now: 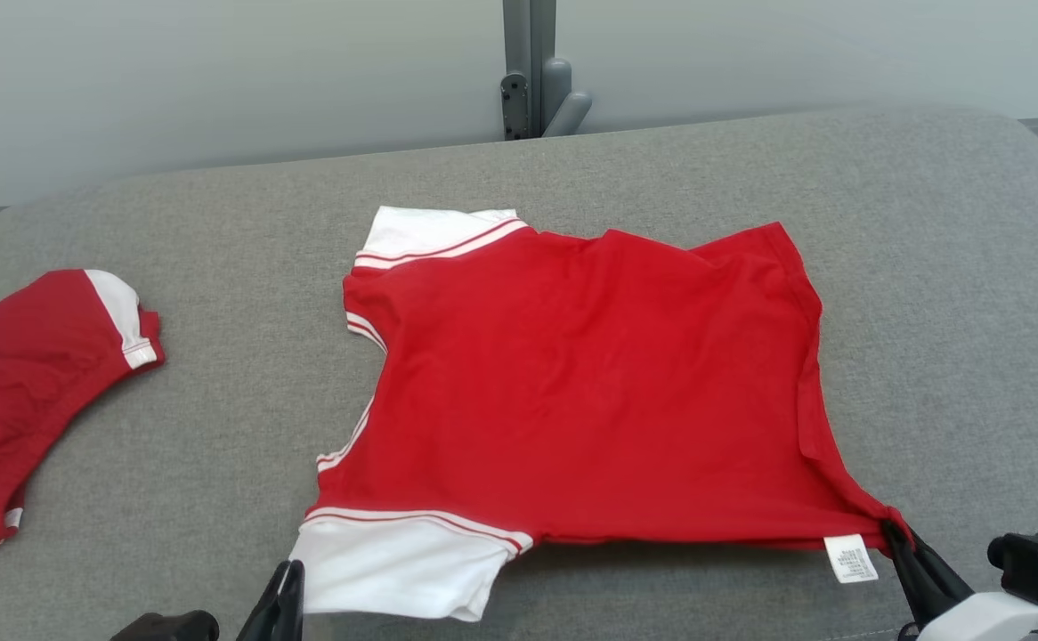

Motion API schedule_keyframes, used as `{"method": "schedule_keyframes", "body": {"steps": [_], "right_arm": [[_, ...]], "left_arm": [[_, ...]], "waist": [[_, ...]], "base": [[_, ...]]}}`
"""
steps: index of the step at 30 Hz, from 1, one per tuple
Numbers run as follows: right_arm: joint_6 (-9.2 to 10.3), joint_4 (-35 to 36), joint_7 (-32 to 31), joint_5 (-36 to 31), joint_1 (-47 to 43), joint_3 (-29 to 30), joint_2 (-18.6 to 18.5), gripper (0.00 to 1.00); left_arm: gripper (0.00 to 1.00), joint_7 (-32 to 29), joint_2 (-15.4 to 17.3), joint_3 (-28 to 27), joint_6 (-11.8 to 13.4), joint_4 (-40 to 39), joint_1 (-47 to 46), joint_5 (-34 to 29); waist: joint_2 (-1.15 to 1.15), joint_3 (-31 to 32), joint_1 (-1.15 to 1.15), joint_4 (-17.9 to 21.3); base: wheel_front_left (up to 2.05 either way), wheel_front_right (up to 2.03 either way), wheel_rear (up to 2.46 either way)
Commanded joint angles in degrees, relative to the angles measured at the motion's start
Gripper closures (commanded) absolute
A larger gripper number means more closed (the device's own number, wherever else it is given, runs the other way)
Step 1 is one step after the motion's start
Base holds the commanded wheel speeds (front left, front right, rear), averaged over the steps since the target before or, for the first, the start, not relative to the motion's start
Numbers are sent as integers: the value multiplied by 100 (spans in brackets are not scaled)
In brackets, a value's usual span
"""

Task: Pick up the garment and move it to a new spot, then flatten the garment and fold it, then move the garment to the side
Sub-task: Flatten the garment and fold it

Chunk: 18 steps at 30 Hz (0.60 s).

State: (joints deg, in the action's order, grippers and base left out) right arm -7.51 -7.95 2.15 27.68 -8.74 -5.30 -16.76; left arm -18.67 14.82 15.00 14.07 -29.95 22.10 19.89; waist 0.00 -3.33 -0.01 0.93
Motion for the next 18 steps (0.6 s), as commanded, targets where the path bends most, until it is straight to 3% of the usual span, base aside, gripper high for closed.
{"method": "schedule_keyframes", "body": {"steps": [1,8,18], "right_arm": [[4,148,-133,-91,-207,125,20,100],[4,790,-624,-321,-626,609,245,100],[4,953,-801,-381,-333,621,485,100]], "left_arm": [[100,-123,75,16,23,-79,151,27],[100,-342,168,3,47,-319,242,66],[100,-157,119,-10,-124,9,-186,191]], "waist": [[0,46,1,-51],[0,-11,1,-1],[0,-287,1,102]], "base": [[0,0,0],[0,0,0],[0,0,0]]}}
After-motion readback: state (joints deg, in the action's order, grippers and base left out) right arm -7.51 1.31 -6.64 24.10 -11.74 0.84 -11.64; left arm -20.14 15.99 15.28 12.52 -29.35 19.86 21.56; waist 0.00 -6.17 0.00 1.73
